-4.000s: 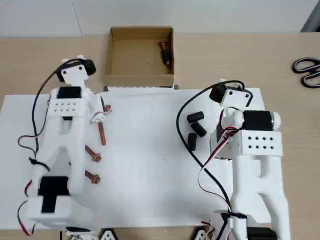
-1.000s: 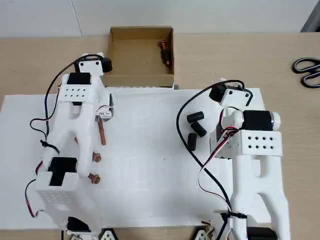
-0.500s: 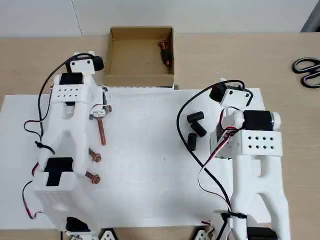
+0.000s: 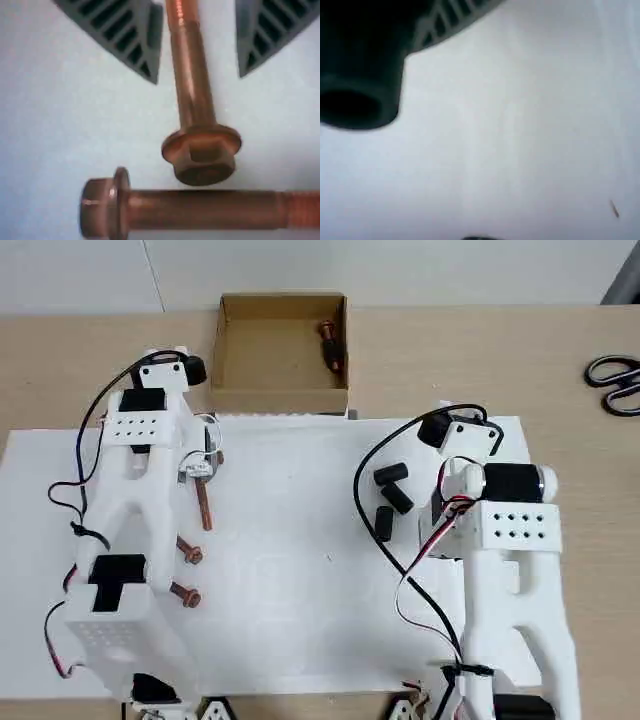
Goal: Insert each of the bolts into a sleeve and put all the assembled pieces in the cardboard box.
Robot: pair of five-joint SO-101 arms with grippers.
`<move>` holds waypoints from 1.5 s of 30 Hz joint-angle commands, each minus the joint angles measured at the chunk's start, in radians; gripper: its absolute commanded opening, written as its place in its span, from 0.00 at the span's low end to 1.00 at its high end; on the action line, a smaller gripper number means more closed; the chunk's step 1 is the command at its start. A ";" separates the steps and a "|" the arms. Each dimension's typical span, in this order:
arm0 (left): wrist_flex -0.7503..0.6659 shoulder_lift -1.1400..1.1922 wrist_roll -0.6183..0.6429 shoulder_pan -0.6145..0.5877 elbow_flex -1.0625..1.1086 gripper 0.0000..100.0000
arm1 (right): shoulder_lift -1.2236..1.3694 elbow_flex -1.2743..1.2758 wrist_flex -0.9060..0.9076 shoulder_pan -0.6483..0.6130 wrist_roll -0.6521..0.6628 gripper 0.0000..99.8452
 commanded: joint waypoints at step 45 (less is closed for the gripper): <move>-0.049 -0.021 -0.008 0.023 -0.028 0.01 | -0.035 -0.008 -0.007 -0.004 0.008 0.00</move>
